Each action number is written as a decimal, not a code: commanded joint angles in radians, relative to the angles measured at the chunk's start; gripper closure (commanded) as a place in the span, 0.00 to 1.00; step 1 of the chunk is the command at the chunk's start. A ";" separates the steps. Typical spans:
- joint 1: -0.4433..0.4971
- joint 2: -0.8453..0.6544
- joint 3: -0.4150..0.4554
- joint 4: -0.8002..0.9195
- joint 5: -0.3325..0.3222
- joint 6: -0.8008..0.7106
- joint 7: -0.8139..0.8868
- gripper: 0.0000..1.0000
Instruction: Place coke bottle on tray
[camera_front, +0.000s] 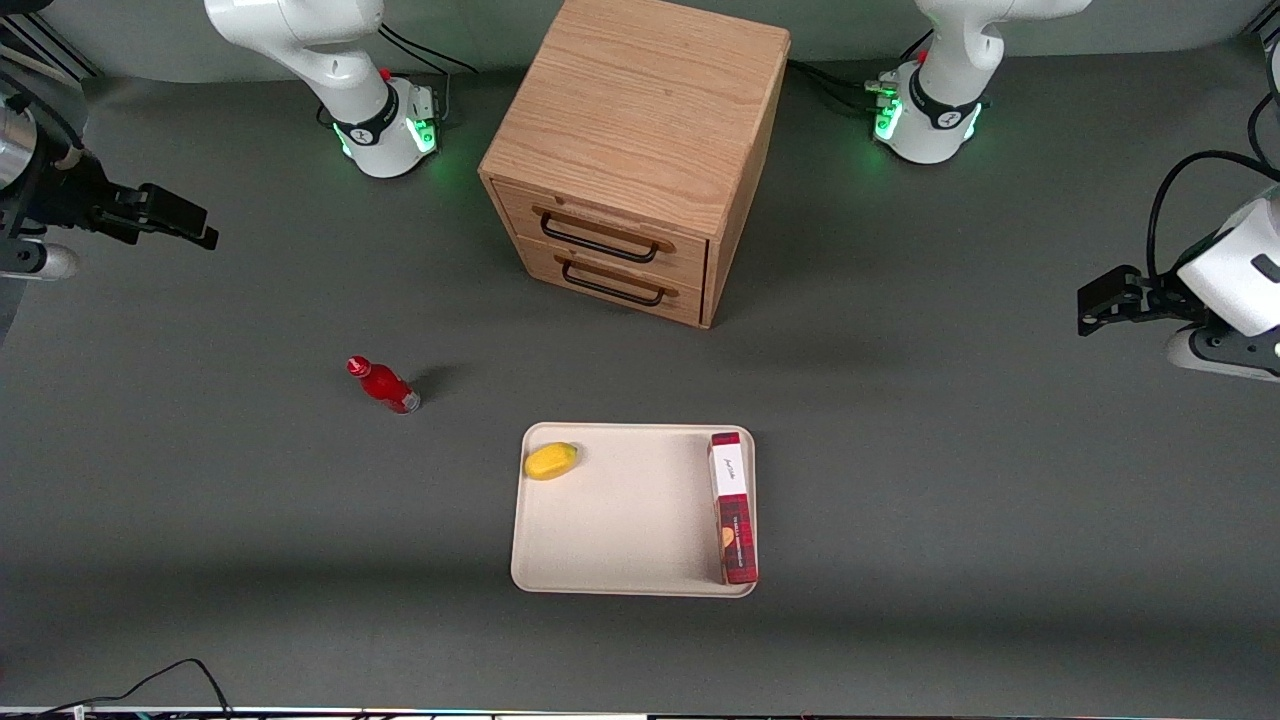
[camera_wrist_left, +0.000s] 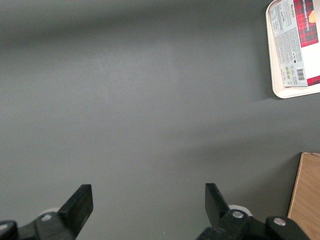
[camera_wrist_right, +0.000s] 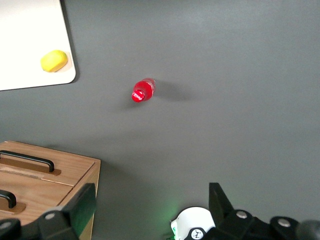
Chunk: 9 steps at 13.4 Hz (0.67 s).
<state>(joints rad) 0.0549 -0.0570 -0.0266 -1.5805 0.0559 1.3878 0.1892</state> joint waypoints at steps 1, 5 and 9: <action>0.008 0.013 -0.003 0.043 0.002 -0.038 0.019 0.00; 0.013 0.016 0.010 0.025 0.007 -0.046 0.021 0.00; 0.014 0.048 0.065 -0.120 0.002 0.093 0.068 0.00</action>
<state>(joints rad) 0.0630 -0.0292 0.0147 -1.6117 0.0559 1.3892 0.2048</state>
